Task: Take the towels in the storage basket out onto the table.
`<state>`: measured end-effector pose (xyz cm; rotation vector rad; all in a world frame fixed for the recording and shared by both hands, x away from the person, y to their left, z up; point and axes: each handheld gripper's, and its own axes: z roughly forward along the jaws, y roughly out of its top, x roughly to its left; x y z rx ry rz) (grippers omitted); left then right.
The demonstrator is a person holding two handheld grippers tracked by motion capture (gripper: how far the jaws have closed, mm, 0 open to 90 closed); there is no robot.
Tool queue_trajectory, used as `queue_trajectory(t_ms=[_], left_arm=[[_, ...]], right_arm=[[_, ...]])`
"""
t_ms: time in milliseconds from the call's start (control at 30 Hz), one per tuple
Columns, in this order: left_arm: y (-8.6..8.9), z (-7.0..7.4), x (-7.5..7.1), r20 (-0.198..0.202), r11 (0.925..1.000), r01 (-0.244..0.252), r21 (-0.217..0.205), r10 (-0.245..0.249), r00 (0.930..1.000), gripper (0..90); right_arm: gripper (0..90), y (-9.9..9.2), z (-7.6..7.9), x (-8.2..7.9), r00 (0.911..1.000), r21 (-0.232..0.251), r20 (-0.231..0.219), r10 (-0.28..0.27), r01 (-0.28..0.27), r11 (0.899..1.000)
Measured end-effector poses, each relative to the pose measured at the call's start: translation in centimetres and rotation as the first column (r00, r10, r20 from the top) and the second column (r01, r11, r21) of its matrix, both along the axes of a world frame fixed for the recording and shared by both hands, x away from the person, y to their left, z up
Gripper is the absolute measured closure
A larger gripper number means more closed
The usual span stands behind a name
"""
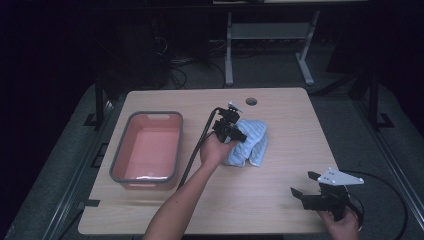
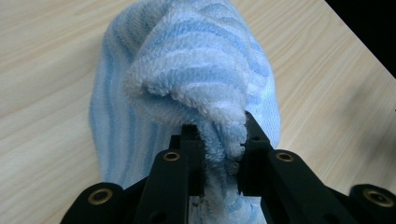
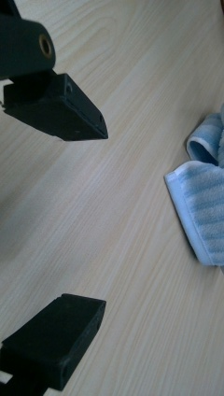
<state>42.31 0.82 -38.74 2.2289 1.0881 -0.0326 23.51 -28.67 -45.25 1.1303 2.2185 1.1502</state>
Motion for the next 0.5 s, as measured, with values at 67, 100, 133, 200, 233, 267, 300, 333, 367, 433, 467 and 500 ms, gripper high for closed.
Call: queue_trajectory(t_ms=[67,100,133,200,233,267,300,333,367,433,467,500], left_arm=[[-0.4,-0.4,-0.1,0.0,0.9999,0.008,0.007,-0.008,1.0,75.2],[-0.5,-0.5,-0.1,0.002,1.0,0.006,0.007,-0.006,1.0,75.1],[-0.6,-0.6,-0.1,0.0,1.0,0.008,0.005,-0.008,1.0,75.1],[-0.8,-0.8,-0.2,0.0,1.0,0.003,-0.001,-0.003,1.0,74.7],[-0.8,-1.0,-0.2,0.002,1.0,0.0,0.001,0.0,1.0,74.4],[-0.9,-1.1,-0.2,0.002,1.0,-0.003,-0.002,0.003,1.0,74.1],[-0.9,-1.1,-0.2,-0.002,1.0,0.003,0.005,-0.003,1.0,73.4],[-0.9,-1.3,-0.2,-0.006,1.0,0.002,0.001,-0.002,1.0,73.0],[-0.9,-1.3,-0.2,-0.006,1.0,0.002,0.001,-0.002,1.0,73.0],[-0.9,-1.5,-0.3,-0.008,0.9999,0.009,0.01,-0.009,0.9999,72.7],[-1.0,-1.6,-0.3,-0.003,0.9998,0.009,0.019,-0.009,1.0,70.4],[-1.0,-1.6,-0.4,-0.003,0.9998,0.004,0.017,-0.004,1.0,69.4]], right_arm=[[14.4,0.0,0.0,0.0,1.0,-0.004,0.004,0.001,-0.001,1.0],[14.4,0.1,0.0,0.0,1.0,-0.003,0.002,0.001,-0.001,1.0],[14.5,0.1,0.0,0.0,1.0,-0.003,0.003,0.001,-0.001,1.0],[14.4,0.1,0.0,0.0,1.0,-0.002,0.002,0.0,0.0,1.0],[14.4,0.1,0.0,0.0,1.0,-0.003,0.002,0.0,0.0,1.0],[14.4,0.1,0.0,0.0,1.0,-0.003,0.002,0.001,-0.001,1.0],[14.4,0.1,0.0,0.0,1.0,-0.003,0.001,0.001,-0.001,1.0],[14.4,0.1,0.0,0.0,1.0,-0.003,0.001,0.001,-0.001,1.0],[14.4,0.1,0.0,0.0,1.0,-0.003,0.001,0.001,-0.001,1.0],[14.4,0.1,0.0,0.0,1.0,-0.002,0.001,0.0,0.0,1.0],[14.5,0.0,0.0,0.0,1.0,0.0,0.002,-0.001,0.001,1.0],[14.4,0.0,0.0,-0.1,1.0,-0.002,0.005,-0.001,0.001,1.0]])
